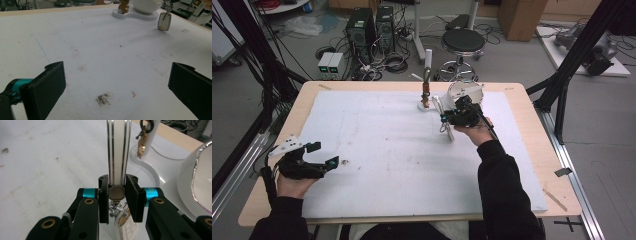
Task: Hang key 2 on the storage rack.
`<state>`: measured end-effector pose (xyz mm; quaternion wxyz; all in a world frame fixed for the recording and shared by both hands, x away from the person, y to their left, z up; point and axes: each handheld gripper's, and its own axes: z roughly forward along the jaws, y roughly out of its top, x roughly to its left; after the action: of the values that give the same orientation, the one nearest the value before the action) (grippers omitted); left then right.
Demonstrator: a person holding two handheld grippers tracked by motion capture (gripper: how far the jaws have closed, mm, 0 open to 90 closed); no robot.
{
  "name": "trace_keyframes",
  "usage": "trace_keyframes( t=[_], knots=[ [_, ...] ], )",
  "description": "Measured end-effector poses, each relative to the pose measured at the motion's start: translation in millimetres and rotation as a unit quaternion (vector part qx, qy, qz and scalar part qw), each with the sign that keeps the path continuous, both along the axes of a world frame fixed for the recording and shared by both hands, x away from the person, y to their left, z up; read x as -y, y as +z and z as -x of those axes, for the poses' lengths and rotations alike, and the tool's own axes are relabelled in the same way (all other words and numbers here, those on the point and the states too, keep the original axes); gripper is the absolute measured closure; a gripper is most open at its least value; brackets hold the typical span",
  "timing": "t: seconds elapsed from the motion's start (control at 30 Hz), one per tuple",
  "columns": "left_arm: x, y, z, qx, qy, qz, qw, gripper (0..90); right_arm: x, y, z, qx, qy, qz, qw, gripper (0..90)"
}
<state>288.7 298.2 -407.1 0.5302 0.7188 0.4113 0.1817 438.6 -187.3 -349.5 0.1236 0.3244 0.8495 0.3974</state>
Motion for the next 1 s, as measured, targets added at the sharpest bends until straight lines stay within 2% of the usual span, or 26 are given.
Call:
trace_keyframes(
  t=[0.23, 0.4, 0.47, 0.77, 1.0],
  knots=[
    [11.9, 12.1, -10.5, 0.007, -0.013, -0.009, 0.9998, 1.8, -11.2, 8.8, 9.9, 0.005, 0.020, -0.005, 0.9998, 74.0],
    [25.6, 24.7, -19.5, 0.015, -0.027, -0.017, 0.9994, 1.8, -26.8, 19.1, 16.1, 0.009, 0.046, -0.004, 0.9989, 74.0],
    [30.5, 30.3, -23.0, 0.019, -0.035, -0.022, 0.9989, 1.8, -36.6, 24.1, 19.6, 0.011, 0.064, -0.006, 0.9979, 74.0],
    [49.6, 52.2, -34.6, 0.035, -0.062, -0.017, 0.9973, 1.8, -57.8, 22.9, 25.3, 0.001, 0.100, -0.001, 0.9950, 74.1],
    [70.1, 69.3, -44.4, 0.050, -0.088, -0.018, 0.9947, 1.8, -78.6, 26.5, 31.0, 0.001, 0.133, -0.001, 0.9911, 74.0]
  ],
)
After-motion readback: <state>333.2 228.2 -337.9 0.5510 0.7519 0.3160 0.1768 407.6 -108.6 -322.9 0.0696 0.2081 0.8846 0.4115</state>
